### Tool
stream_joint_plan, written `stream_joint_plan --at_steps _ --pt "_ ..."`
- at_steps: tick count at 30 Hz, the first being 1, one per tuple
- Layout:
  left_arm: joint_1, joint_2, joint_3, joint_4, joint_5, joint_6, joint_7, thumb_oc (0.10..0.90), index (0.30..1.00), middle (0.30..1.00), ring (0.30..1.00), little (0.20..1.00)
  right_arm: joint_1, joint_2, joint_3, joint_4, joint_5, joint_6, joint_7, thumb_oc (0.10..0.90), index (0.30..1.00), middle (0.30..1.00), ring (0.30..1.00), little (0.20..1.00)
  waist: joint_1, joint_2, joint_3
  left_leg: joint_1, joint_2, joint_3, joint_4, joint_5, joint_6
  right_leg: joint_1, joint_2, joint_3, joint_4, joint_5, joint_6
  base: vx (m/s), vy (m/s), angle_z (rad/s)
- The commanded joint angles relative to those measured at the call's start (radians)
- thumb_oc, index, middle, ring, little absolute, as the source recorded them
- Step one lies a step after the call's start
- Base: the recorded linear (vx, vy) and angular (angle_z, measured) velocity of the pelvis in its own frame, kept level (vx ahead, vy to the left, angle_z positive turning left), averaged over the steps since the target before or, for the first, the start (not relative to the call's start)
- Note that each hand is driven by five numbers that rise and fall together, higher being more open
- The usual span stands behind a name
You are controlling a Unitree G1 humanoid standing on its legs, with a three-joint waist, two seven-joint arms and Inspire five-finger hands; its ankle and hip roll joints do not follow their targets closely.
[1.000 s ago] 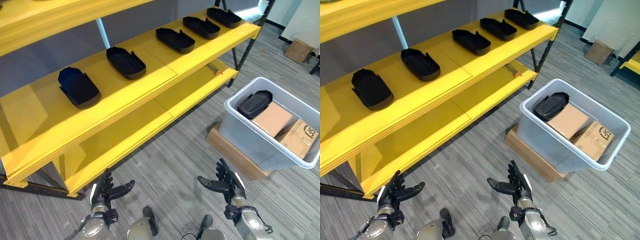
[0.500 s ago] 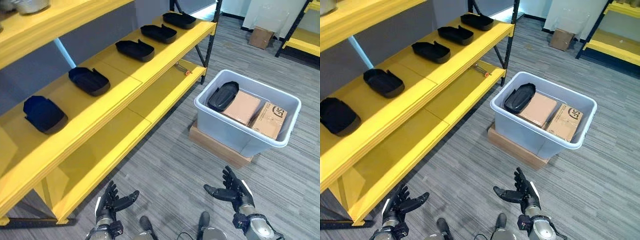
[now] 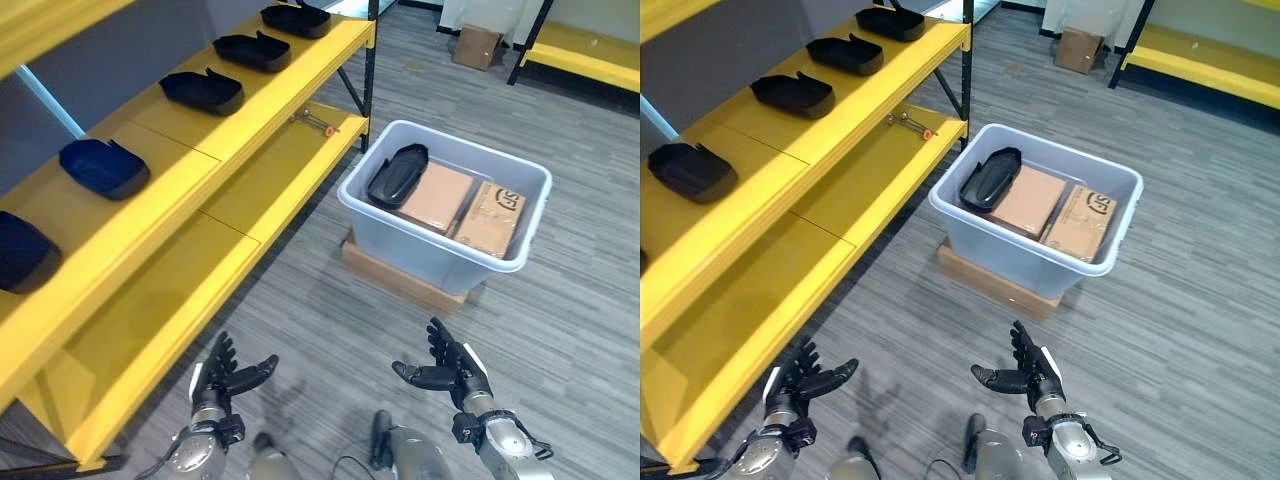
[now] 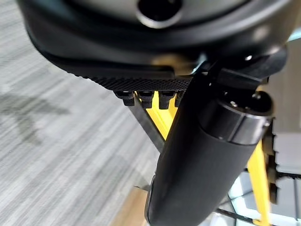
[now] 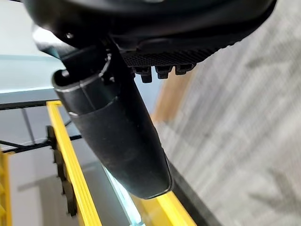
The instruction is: Move parts from the plastic box to the shelf.
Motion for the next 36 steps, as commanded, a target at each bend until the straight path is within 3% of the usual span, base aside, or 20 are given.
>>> stream_joint_plan --at_steps 1,3,4,7,9,10,15,18,19,23,25,27,29,30,32,33,34,35,36 --pt "-0.031 -0.023 0.077 -0.123 -0.038 -0.093 0.035 0.9 1.0 1.0 1.0 1.0 -0.026 -0.057 -0.051 -0.109 -0.035 -0.097 -0.023 0.9 1.0 1.0 1.0 1.0 0.017 0.012 0.065 -0.065 -0.19 -0.121 -0.012 -0.093 0.073 0.184 0.013 0.102 -0.28 0.08 0.099 0.1 -0.062 -0.25" --pt "-0.018 -0.027 0.094 -0.119 -0.036 -0.098 0.037 0.9 1.0 1.0 1.0 1.0 -0.018 -0.058 -0.061 -0.102 -0.038 -0.099 -0.023 0.9 1.0 1.0 1.0 1.0 0.026 0.013 0.068 -0.084 -0.159 -0.084 -0.147 -0.042 0.058 0.204 0.028 0.111 -0.284 0.072 0.101 0.2 -0.002 -0.62" --pt "-0.018 -0.029 0.095 -0.105 -0.035 -0.1 0.04 0.9 1.0 1.0 1.0 1.0 -0.015 -0.053 -0.066 -0.1 -0.036 -0.103 -0.024 0.9 1.0 1.0 1.0 1.0 0.036 0.02 0.076 -0.084 -0.159 -0.062 -0.252 0.014 0.042 0.217 0.038 0.113 -0.28 0.064 0.103 0.22 0.083 -0.88" --pt "-0.038 -0.035 0.117 -0.069 -0.053 -0.114 0.07 0.9 1.0 1.0 1.0 1.0 -0.027 -0.054 -0.067 -0.087 -0.072 -0.11 -0.048 0.9 1.0 1.0 1.0 1.0 0.077 0.037 0.093 -0.112 -0.184 -0.113 -0.448 0.093 0.022 0.246 0.077 0.143 -0.238 0.022 0.1 0.26 0.099 -0.48" --pt "-0.045 -0.04 0.121 -0.055 -0.065 -0.117 0.077 0.9 1.0 1.0 1.0 1.0 -0.035 -0.053 -0.065 -0.083 -0.074 -0.113 -0.051 0.9 1.0 1.0 1.0 1.0 0.086 0.041 0.098 -0.114 -0.188 -0.14 -0.476 0.106 0.016 0.255 0.094 0.165 -0.224 0.01 0.095 0.22 0.089 -1.08" --pt "-0.055 -0.043 0.128 -0.044 -0.065 -0.12 0.086 0.9 1.0 1.0 1.0 1.0 -0.045 -0.052 -0.06 -0.066 -0.079 -0.113 -0.053 0.9 1.0 1.0 1.0 1.0 0.095 0.043 0.097 -0.117 -0.188 -0.175 -0.505 0.118 0.004 0.279 0.12 0.201 -0.195 -0.029 0.089 0.19 0.085 -0.97" --pt "-0.068 -0.038 0.106 -0.041 -0.069 -0.119 0.084 0.9 1.0 1.0 1.0 1.0 -0.043 -0.036 -0.053 -0.056 -0.071 -0.112 -0.044 0.9 1.0 1.0 1.0 1.0 0.11 0.034 0.064 -0.08 -0.187 -0.249 -0.479 0.13 0.013 0.353 0.129 0.265 -0.188 -0.083 0.091 0.32 0.188 -0.92" --pt "-0.09 -0.021 0.082 -0.042 -0.069 -0.119 0.086 0.9 1.0 1.0 1.0 1.0 -0.043 -0.026 -0.058 -0.056 -0.059 -0.113 -0.048 0.9 1.0 1.0 1.0 1.0 0.1 0.013 0.053 -0.097 -0.199 -0.237 -0.42 0.104 0.021 0.379 0.104 0.258 -0.209 -0.086 0.1 0.21 0.141 -0.56" --pt "-0.101 -0.005 0.07 -0.055 -0.067 -0.125 0.086 0.9 1.0 1.0 1.0 1.0 -0.046 -0.019 -0.059 -0.063 -0.051 -0.111 -0.047 0.9 1.0 1.0 1.0 1.0 0.095 -0.009 0.033 -0.112 -0.219 -0.233 -0.356 0.06 0.04 0.396 0.074 0.269 -0.228 -0.082 0.114 0.23 0.196 0.02" --pt "-0.11 0.012 0.057 -0.068 -0.07 -0.127 0.09 0.9 1.0 1.0 1.0 1.0 -0.055 -0.007 -0.053 -0.057 -0.047 -0.102 -0.042 0.9 1.0 1.0 1.0 1.0 0.096 -0.041 0.0 -0.17 -0.253 -0.194 -0.232 -0.025 0.072 0.4 0.014 0.28 -0.247 -0.065 0.145 0.23 0.223 -0.3" --pt "-0.111 0.024 0.049 -0.07 -0.065 -0.116 0.093 0.9 1.0 1.0 1.0 1.0 -0.062 0.001 -0.056 -0.054 -0.047 -0.088 -0.037 0.9 1.0 1.0 1.0 1.0 0.097 -0.067 -0.021 -0.202 -0.277 -0.169 -0.149 -0.111 0.109 0.401 -0.028 0.273 -0.252 -0.045 0.175 0.3 0.296 -0.18" --pt "-0.11 0.044 0.046 -0.07 -0.052 -0.106 0.09 0.9 1.0 1.0 1.0 1.0 -0.07 0.007 -0.058 -0.061 -0.052 -0.081 -0.033 0.9 1.0 1.0 1.0 1.0 0.095 -0.086 -0.035 -0.202 -0.305 -0.155 -0.125 -0.166 0.135 0.389 -0.053 0.271 -0.222 0.012 0.202 0.25 0.285 0.0" --pt "-0.11 0.053 0.041 -0.071 -0.042 -0.098 0.085 0.9 1.0 1.0 1.0 1.0 -0.077 0.008 -0.055 -0.064 -0.058 -0.08 -0.03 0.9 1.0 1.0 1.0 1.0 0.096 -0.093 -0.045 -0.196 -0.322 -0.145 -0.13 -0.185 0.151 0.373 -0.062 0.271 -0.188 0.071 0.22 0.19 0.277 0.17" --pt "-0.113 0.063 0.038 -0.071 -0.038 -0.092 0.084 0.9 1.0 1.0 1.0 1.0 -0.086 0.012 -0.048 -0.066 -0.059 -0.078 -0.026 0.9 1.0 1.0 1.0 1.0 0.096 -0.097 -0.052 -0.172 -0.343 -0.142 -0.149 -0.199 0.166 0.352 -0.065 0.269 -0.139 0.131 0.231 0.19 0.299 0.12" --pt "-0.122 0.082 0.039 -0.077 -0.026 -0.084 0.08 0.9 1.0 1.0 1.0 1.0 -0.098 0.012 -0.028 -0.067 -0.073 -0.074 -0.015 0.9 1.0 1.0 1.0 1.0 0.078 -0.081 -0.048 -0.088 -0.367 -0.146 -0.241 -0.196 0.194 0.244 -0.045 0.251 0.046 0.263 0.253 0.2 0.433 0.13" --pt "-0.127 0.087 0.041 -0.08 -0.018 -0.078 0.074 0.9 1.0 1.0 1.0 1.0 -0.098 0.012 -0.022 -0.071 -0.084 -0.071 -0.005 0.9 1.0 1.0 1.0 1.0 0.062 -0.051 -0.032 -0.02 -0.373 -0.145 -0.293 -0.197 0.21 0.174 -0.051 0.203 0.152 0.281 0.242 0.24 0.52 0.22" --pt "-0.126 0.082 0.038 -0.085 -0.014 -0.073 0.058 0.9 1.0 1.0 1.0 1.0 -0.09 0.01 -0.021 -0.075 -0.094 -0.07 0.0 0.9 1.0 1.0 1.0 1.0 0.049 -0.026 -0.019 0.04 -0.374 -0.144 -0.329 -0.202 0.217 0.109 -0.067 0.151 0.181 0.249 0.231 0.31 0.453 0.18" --pt "-0.132 0.079 0.03 -0.079 -0.014 -0.076 0.047 0.9 1.0 1.0 1.0 1.0 -0.095 0.006 -0.023 -0.069 -0.095 -0.071 0.005 0.9 1.0 1.0 1.0 1.0 0.032 -0.01 -0.005 0.093 -0.382 -0.146 -0.37 -0.196 0.214 0.039 -0.046 0.112 0.14 0.175 0.206 0.33 0.287 0.12" --pt "-0.132 0.075 0.027 -0.077 -0.022 -0.076 0.041 0.9 1.0 1.0 1.0 1.0 -0.098 0.006 -0.024 -0.057 -0.093 -0.072 0.0 0.9 1.0 1.0 1.0 1.0 0.029 -0.012 0.001 0.121 -0.391 -0.135 -0.385 -0.201 0.209 0.03 -0.058 0.048 0.031 0.149 0.201 0.32 0.141 0.09"
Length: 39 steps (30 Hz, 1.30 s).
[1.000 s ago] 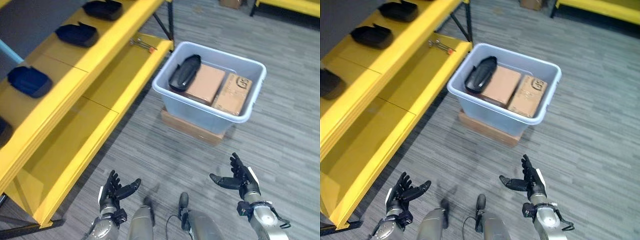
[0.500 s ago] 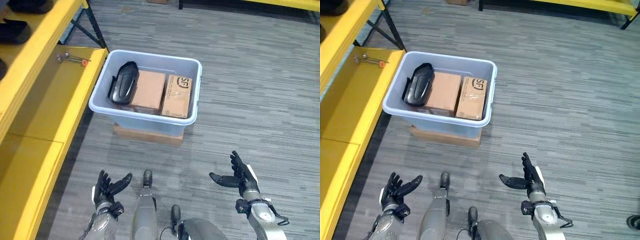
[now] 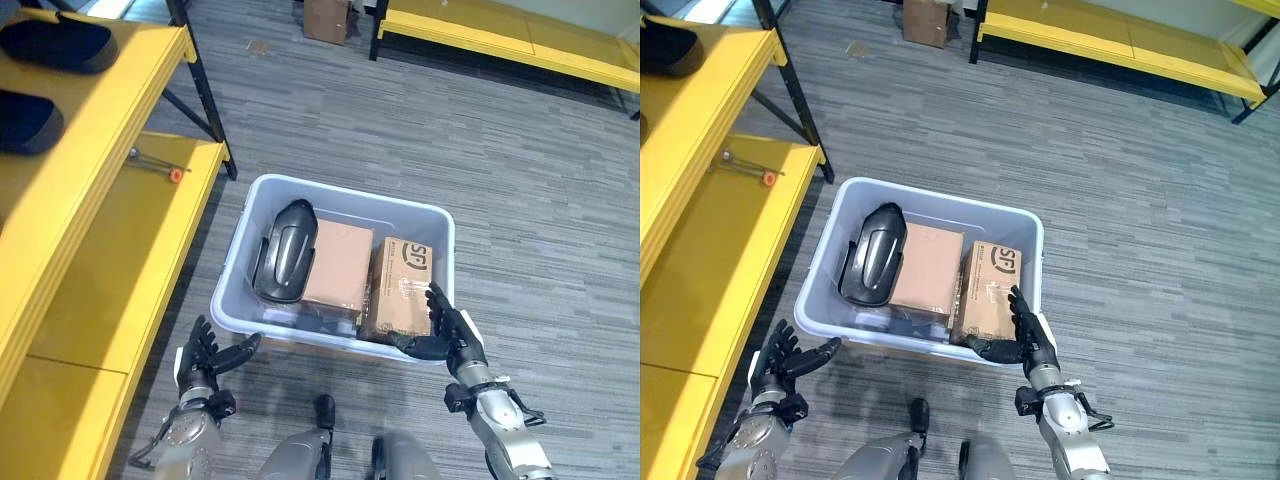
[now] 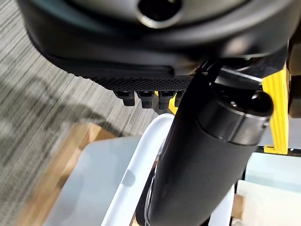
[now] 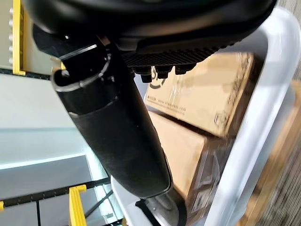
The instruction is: Move parts from the plastic box to the shelf.
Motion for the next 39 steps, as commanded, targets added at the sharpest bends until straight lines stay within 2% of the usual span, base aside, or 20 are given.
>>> stream_joint_plan --at_steps 1,2,3,5,7,9,28,39 --pt "-0.018 0.063 0.042 -0.112 0.014 -0.06 -0.038 0.9 1.0 1.0 1.0 1.0 -0.038 -0.022 -0.045 -0.018 -0.012 -0.067 0.006 0.9 1.0 1.0 1.0 1.0 -0.002 -0.037 -0.019 -0.002 0.148 0.039 -0.044 0.038 -0.196 0.295 0.042 -0.062 -0.524 0.196 0.012 0.25 0.023 0.15" --pt "-0.01 0.057 0.042 -0.11 0.019 -0.06 -0.042 0.9 1.0 1.0 1.0 1.0 -0.034 -0.026 -0.047 -0.021 -0.017 -0.067 0.01 0.9 1.0 1.0 1.0 1.0 -0.002 -0.043 -0.023 0.02 0.147 0.046 -0.063 0.038 -0.201 0.296 0.042 -0.077 -0.585 0.223 0.018 0.15 -0.014 0.08" --pt "-0.01 0.057 0.042 -0.11 0.019 -0.06 -0.042 0.9 1.0 1.0 1.0 1.0 -0.033 -0.026 -0.047 -0.021 -0.017 -0.067 0.01 0.9 1.0 1.0 1.0 1.0 -0.002 -0.042 -0.022 0.022 0.148 0.046 -0.065 0.039 -0.201 0.299 0.043 -0.078 -0.588 0.225 0.018 0.16 -0.03 -0.05" --pt "0.013 0.032 0.047 -0.106 0.028 -0.053 -0.053 0.9 1.0 1.0 1.0 1.0 -0.012 -0.029 -0.05 -0.026 -0.026 -0.062 0.019 0.9 1.0 1.0 1.0 1.0 0.002 -0.056 -0.047 0.055 0.133 0.059 -0.087 0.035 -0.216 0.372 0.042 -0.099 -0.712 0.237 0.026 0.15 -0.021 -0.08" --pt "0.028 0.019 0.044 -0.106 0.035 -0.048 -0.06 0.9 1.0 1.0 1.0 1.0 -0.001 -0.036 -0.056 -0.028 -0.026 -0.061 0.021 0.9 1.0 1.0 1.0 1.0 -0.001 -0.055 -0.071 0.069 0.131 0.066 -0.11 0.04 -0.223 0.411 0.059 -0.076 -0.768 0.246 0.02 0.11 -0.01 0.2" --pt "0.051 0.009 0.048 -0.11 0.035 -0.045 -0.067 0.9 1.0 1.0 1.0 1.0 0.014 -0.042 -0.066 -0.033 -0.026 -0.057 0.025 0.9 1.0 1.0 1.0 1.0 0.003 -0.051 -0.092 0.083 0.134 0.081 -0.127 0.043 -0.228 0.437 0.06 -0.083 -0.802 0.256 0.022 0.08 -0.018 0.03" --pt "0.09 -0.029 0.039 -0.106 0.026 -0.028 -0.084 0.9 1.0 1.0 1.0 1.0 0.047 -0.047 -0.078 -0.047 -0.014 -0.046 0.034 0.9 1.0 1.0 1.0 1.0 -0.013 -0.012 -0.151 0.125 0.152 0.094 -0.144 0.047 -0.256 0.516 0.086 -0.029 -0.864 0.233 0.004 0.02 -0.028 -0.06" --pt "0.088 -0.04 0.031 -0.102 0.023 -0.027 -0.08 0.9 1.0 1.0 1.0 1.0 0.047 -0.04 -0.076 -0.041 -0.019 -0.05 0.024 0.9 1.0 1.0 1.0 1.0 -0.016 -0.005 -0.157 0.138 0.156 0.097 -0.146 0.044 -0.258 0.537 0.093 -0.018 -0.868 0.221 -0.001 0.0 0.0 0.0"
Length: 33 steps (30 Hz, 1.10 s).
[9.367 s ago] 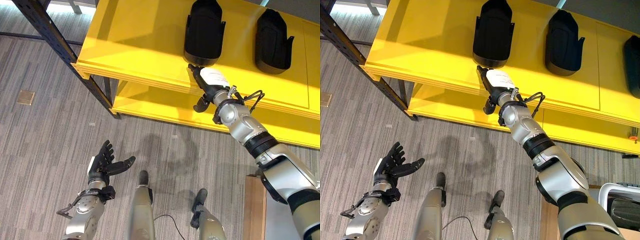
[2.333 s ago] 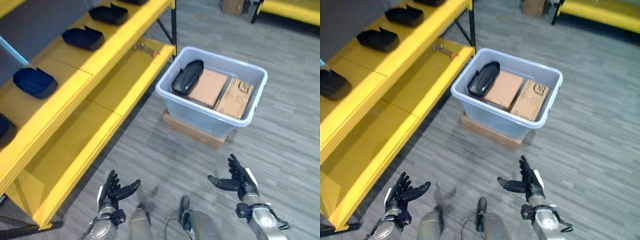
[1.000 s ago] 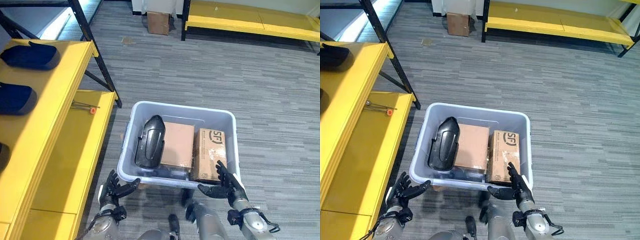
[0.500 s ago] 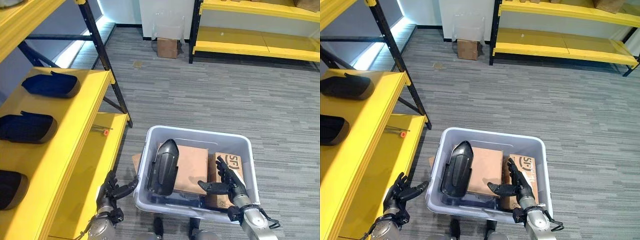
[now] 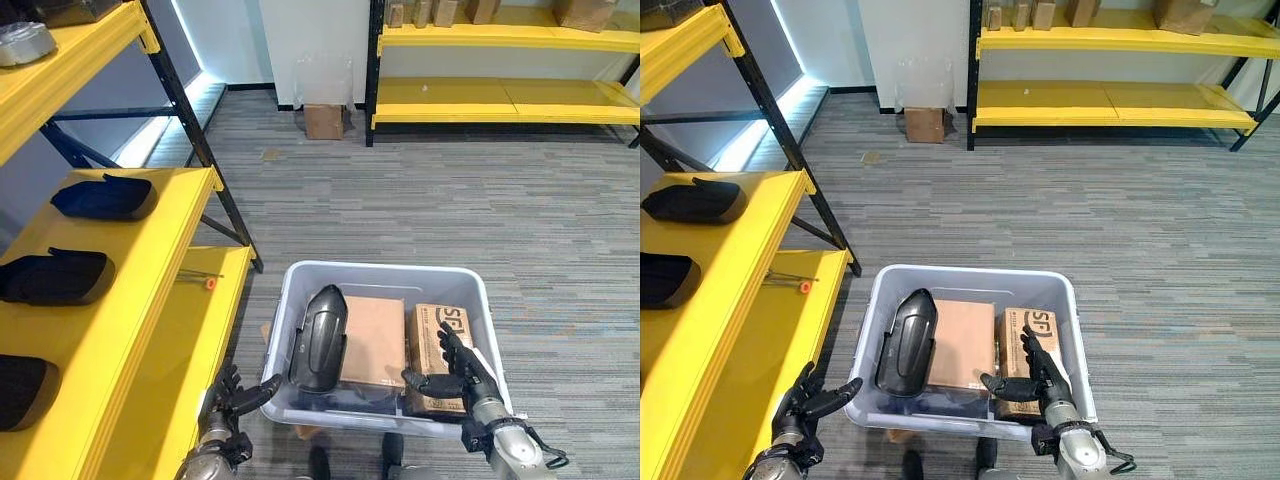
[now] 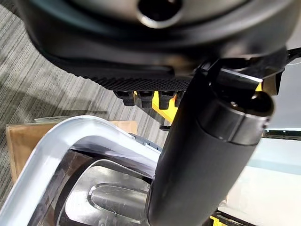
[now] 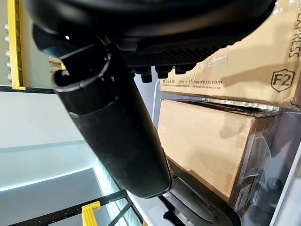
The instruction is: Move parts from the plastic box to the shelf.
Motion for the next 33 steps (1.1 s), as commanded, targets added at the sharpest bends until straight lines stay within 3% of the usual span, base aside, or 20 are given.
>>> stream_joint_plan --at_steps 1,9,13,21,25,26,27,30,33 --pt "-0.058 0.025 0.023 -0.062 0.015 -0.06 -0.011 0.9 1.0 1.0 1.0 1.0 -0.068 -0.021 -0.028 -0.057 0.009 -0.08 -0.014 0.9 1.0 1.0 1.0 1.0 0.006 -0.012 -0.034 -0.009 0.001 -0.02 0.005 -0.027 -0.017 0.065 0.013 0.004 0.014 -0.102 0.048 0.0 0.0 0.0" --pt "-0.061 0.024 0.019 -0.067 0.016 -0.059 -0.013 0.9 1.0 1.0 1.0 1.0 -0.081 -0.039 -0.022 -0.065 -0.026 -0.085 -0.018 0.9 1.0 1.0 1.0 1.0 0.009 -0.015 -0.03 -0.006 0.009 -0.017 0.003 -0.026 -0.02 0.066 0.018 0.007 0.008 -0.102 0.046 0.0 0.0 0.0" --pt "-0.058 0.023 0.025 -0.074 0.012 -0.066 -0.023 0.9 1.0 1.0 1.0 1.0 -0.125 -0.097 -0.019 -0.076 -0.09 -0.094 -0.014 0.9 1.0 1.0 1.0 1.0 0.018 -0.022 -0.025 -0.009 0.013 -0.02 0.003 -0.025 -0.022 0.065 0.019 0.003 0.008 -0.104 0.047 0.01 -0.008 0.0" --pt "-0.04 0.046 0.029 -0.092 0.004 -0.075 -0.078 0.9 1.0 1.0 1.0 1.0 -0.311 -0.346 0.021 -0.104 -0.246 -0.113 0.016 0.9 1.0 1.0 1.0 1.0 0.053 -0.044 -0.011 -0.038 0.02 -0.036 0.001 -0.009 -0.031 0.045 0.022 -0.017 0.008 -0.099 0.047 0.0 -0.022 0.04" --pt "-0.025 0.08 0.012 -0.118 -0.019 -0.084 -0.106 0.9 1.0 1.0 1.0 1.0 -0.455 -0.53 0.087 -0.108 -0.304 -0.13 0.028 0.9 1.0 1.0 1.0 1.0 0.078 -0.056 0.012 -0.076 0.023 -0.048 0.0 0.008 -0.038 0.015 0.021 -0.034 0.007 -0.089 0.048 -0.03 -0.027 0.13" --pt "-0.025 0.08 0.012 -0.118 -0.019 -0.084 -0.106 0.9 1.0 1.0 1.0 1.0 -0.456 -0.53 0.088 -0.107 -0.304 -0.13 0.028 0.9 1.0 1.0 1.0 1.0 0.077 -0.056 0.012 -0.077 0.023 -0.048 0.001 0.008 -0.038 0.014 0.021 -0.034 0.007 -0.089 0.048 -0.06 -0.031 0.14" --pt "-0.025 0.099 -0.002 -0.12 -0.026 -0.085 -0.112 0.9 1.0 1.0 1.0 1.0 -0.53 -0.6 0.127 -0.107 -0.326 -0.138 0.023 0.9 1.0 1.0 1.0 1.0 0.092 -0.063 0.031 -0.103 0.024 -0.052 0.004 0.017 -0.043 -0.004 0.019 -0.045 0.009 -0.086 0.047 -0.07 -0.041 0.24" --pt "-0.034 0.116 -0.011 -0.121 -0.036 -0.087 -0.112 0.9 1.0 1.0 1.0 1.0 -0.621 -0.656 0.187 -0.095 -0.34 -0.139 0.021 0.9 1.0 1.0 1.0 1.0 0.104 -0.07 0.062 -0.141 0.025 -0.058 0.027 0.017 -0.045 -0.032 0.016 -0.056 0.021 -0.084 0.045 -0.08 -0.044 0.14" --pt "-0.052 0.133 -0.042 -0.139 -0.053 -0.087 -0.104 0.9 1.0 1.0 1.0 1.0 -0.756 -0.74 0.275 -0.093 -0.392 -0.133 0.017 0.9 1.0 1.0 1.0 1.0 0.128 -0.081 0.129 -0.224 0.024 -0.066 0.095 0.01 -0.049 -0.086 0.005 -0.083 0.051 -0.085 0.039 -0.11 -0.046 0.21"
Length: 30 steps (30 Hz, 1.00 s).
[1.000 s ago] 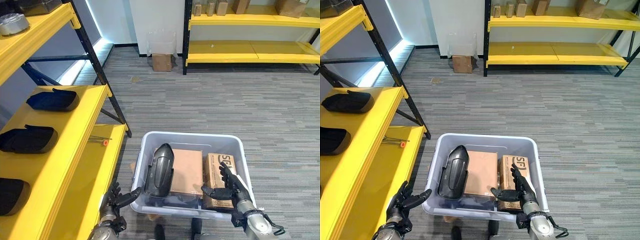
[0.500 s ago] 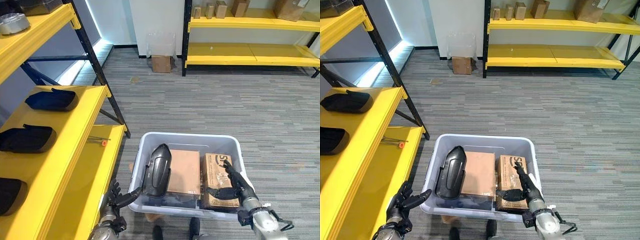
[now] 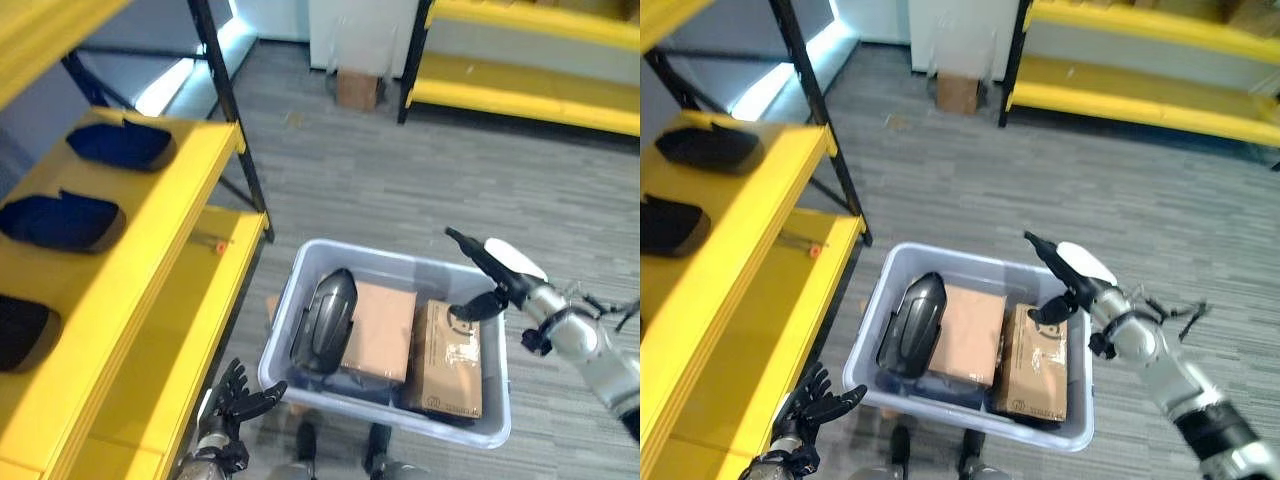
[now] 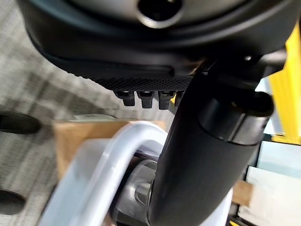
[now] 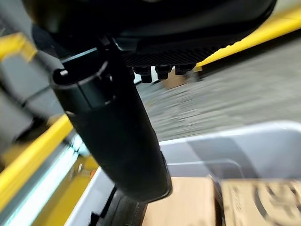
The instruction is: Move parts from the plastic box to the shelf.
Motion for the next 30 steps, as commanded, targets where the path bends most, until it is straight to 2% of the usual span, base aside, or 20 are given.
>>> stream_joint_plan --at_steps 1,4,7,8,11,12,13,15,17,22,26,30 --pt "-0.044 0.046 0.002 -0.121 -0.042 -0.081 -0.006 0.9 1.0 1.0 1.0 1.0 -0.174 -0.064 0.051 -0.055 -0.061 -0.056 -0.037 0.9 1.0 1.0 1.0 1.0 0.022 -0.007 0.054 -0.052 0.008 0.005 0.071 -0.054 -0.041 0.036 -0.007 -0.006 0.054 -0.103 0.055 -0.09 -0.035 0.13" --pt "-0.053 0.075 -0.006 -0.152 -0.048 -0.083 0.003 0.9 1.0 1.0 1.0 1.0 -0.317 -0.174 0.154 -0.063 -0.15 -0.051 -0.044 0.9 1.0 1.0 1.0 1.0 0.038 -0.015 0.116 -0.123 0.017 -0.002 0.12 -0.06 -0.046 -0.03 -0.011 -0.018 0.098 -0.11 0.049 -0.13 -0.042 0.15" --pt "-0.065 0.081 -0.007 -0.158 -0.047 -0.082 0.011 0.9 1.0 1.0 1.0 1.0 -0.401 -0.21 0.219 -0.065 -0.182 -0.049 -0.047 0.9 1.0 1.0 1.0 1.0 0.038 -0.019 0.137 -0.161 0.022 -0.004 0.146 -0.063 -0.047 -0.071 -0.012 -0.021 0.127 -0.113 0.044 -0.09 -0.024 0.06" --pt "-0.077 0.089 -0.012 -0.161 -0.046 -0.08 0.022 0.9 1.0 1.0 1.0 1.0 -0.461 -0.246 0.268 -0.065 -0.219 -0.041 -0.047 0.9 1.0 1.0 1.0 1.0 0.041 -0.026 0.167 -0.193 0.023 -0.006 0.178 -0.069 -0.048 -0.1 -0.014 -0.024 0.153 -0.116 0.038 -0.09 -0.036 0.0" --pt "-0.096 0.104 -0.011 -0.166 -0.039 -0.079 0.043 0.9 1.0 1.0 1.0 1.0 -0.573 -0.291 0.356 -0.078 -0.28 -0.036 -0.052 0.9 1.0 1.0 1.0 1.0 0.046 -0.041 0.196 -0.236 0.03 -0.004 0.205 -0.077 -0.047 -0.145 -0.003 -0.02 0.168 -0.11 0.038 -0.1 -0.031 0.0" --pt "-0.096 0.102 -0.009 -0.166 -0.039 -0.079 0.043 0.9 1.0 1.0 1.0 1.0 -0.582 -0.291 0.364 -0.076 -0.279 -0.036 -0.052 0.9 1.0 1.0 1.0 1.0 0.044 -0.04 0.195 -0.238 0.03 -0.003 0.206 -0.077 -0.047 -0.147 -0.003 -0.019 0.169 -0.11 0.038 -0.09 -0.036 -0.04" --pt "-0.104 0.109 -0.005 -0.175 -0.038 -0.077 0.051 0.9 1.0 1.0 1.0 1.0 -0.633 -0.305 0.401 -0.084 -0.315 -0.034 -0.056 0.9 1.0 1.0 1.0 1.0 0.051 -0.052 0.209 -0.256 0.037 0.0 0.211 -0.076 -0.047 -0.168 0.001 -0.017 0.174 -0.106 0.038 -0.06 -0.045 -0.15" --pt "-0.116 0.111 -0.005 -0.181 -0.034 -0.076 0.061 0.9 1.0 1.0 1.0 1.0 -0.705 -0.319 0.467 -0.092 -0.363 -0.032 -0.056 0.9 1.0 1.0 1.0 1.0 0.049 -0.059 0.223 -0.269 0.039 0.004 0.21 -0.073 -0.047 -0.184 0.003 -0.018 0.174 -0.1 0.04 -0.05 -0.047 -0.13" --pt "-0.121 0.112 -0.005 -0.182 -0.034 -0.075 0.064 0.9 1.0 1.0 1.0 1.0 -0.723 -0.323 0.484 -0.097 -0.376 -0.032 -0.053 0.9 1.0 1.0 1.0 1.0 0.049 -0.062 0.227 -0.272 0.039 0.004 0.209 -0.073 -0.047 -0.188 0.003 -0.02 0.174 -0.099 0.041 0.0 0.0 0.0" --pt "-0.173 0.12 -0.025 -0.188 -0.025 -0.073 0.091 0.9 1.0 1.0 1.0 1.0 -0.929 -0.339 0.699 -0.141 -0.496 -0.046 -0.027 0.9 1.0 1.0 1.0 1.0 0.042 -0.072 0.265 -0.295 0.037 0.0 0.217 -0.079 -0.05 -0.215 0.002 -0.019 0.182 -0.102 0.039 -0.03 -0.013 0.01" --pt "-0.196 0.121 -0.03 -0.189 -0.031 -0.072 0.107 0.9 1.0 1.0 1.0 1.0 -0.974 -0.319 0.745 -0.172 -0.541 -0.054 -0.021 0.9 1.0 1.0 1.0 1.0 0.041 -0.077 0.273 -0.298 0.037 -0.003 0.222 -0.085 -0.05 -0.216 0.005 -0.019 0.178 -0.099 0.039 -0.01 -0.006 0.02" --pt "-0.211 0.116 -0.032 -0.191 -0.035 -0.073 0.12 0.9 1.0 1.0 1.0 1.0 -0.989 -0.311 0.728 -0.232 -0.548 -0.06 -0.032 0.9 1.0 1.0 1.0 1.0 0.038 -0.084 0.277 -0.294 0.036 -0.003 0.222 -0.088 -0.049 -0.208 0.008 -0.018 0.17 -0.096 0.04 0.0 0.0 0.0"
